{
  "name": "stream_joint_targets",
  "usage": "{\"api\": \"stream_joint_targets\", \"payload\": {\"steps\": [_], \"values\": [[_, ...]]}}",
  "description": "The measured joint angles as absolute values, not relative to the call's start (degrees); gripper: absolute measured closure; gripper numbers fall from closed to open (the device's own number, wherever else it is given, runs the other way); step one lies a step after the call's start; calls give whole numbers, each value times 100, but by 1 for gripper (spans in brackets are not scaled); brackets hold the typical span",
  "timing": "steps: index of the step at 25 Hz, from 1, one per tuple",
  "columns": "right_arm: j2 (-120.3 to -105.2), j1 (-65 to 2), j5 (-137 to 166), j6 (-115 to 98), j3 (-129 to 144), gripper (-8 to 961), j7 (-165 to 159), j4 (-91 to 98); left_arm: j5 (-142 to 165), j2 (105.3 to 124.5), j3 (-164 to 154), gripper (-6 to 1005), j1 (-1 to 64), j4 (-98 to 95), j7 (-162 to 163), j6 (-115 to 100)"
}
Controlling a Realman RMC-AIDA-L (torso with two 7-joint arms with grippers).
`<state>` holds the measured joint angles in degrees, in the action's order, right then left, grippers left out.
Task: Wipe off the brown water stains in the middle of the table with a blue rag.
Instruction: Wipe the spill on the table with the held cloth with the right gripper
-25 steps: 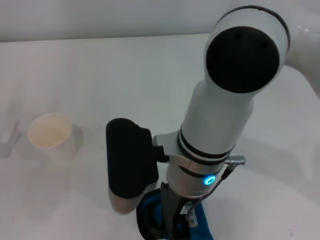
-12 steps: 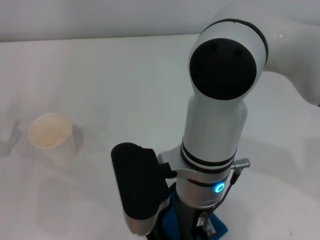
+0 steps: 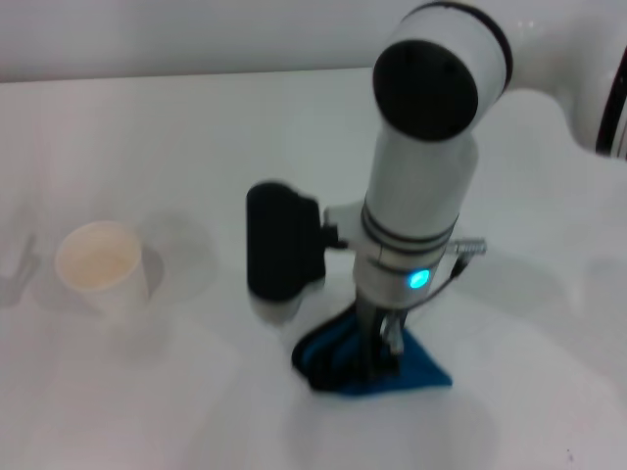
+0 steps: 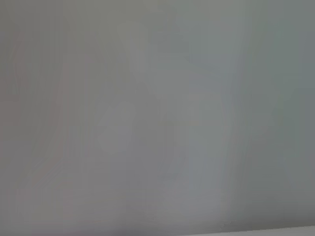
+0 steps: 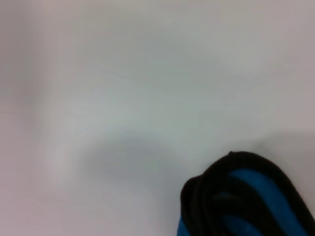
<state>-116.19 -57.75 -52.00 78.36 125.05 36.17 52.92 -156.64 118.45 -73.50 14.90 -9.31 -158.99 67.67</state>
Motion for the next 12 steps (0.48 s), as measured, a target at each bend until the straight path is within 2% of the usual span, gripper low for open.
{"api": "stream_joint_targets", "payload": {"steps": [12], "values": [[-11607,-5698,-3503,7260,11445,897,3359,4577,-15672,11848,-7347,122,1485,-928,-15899,6758]]}}
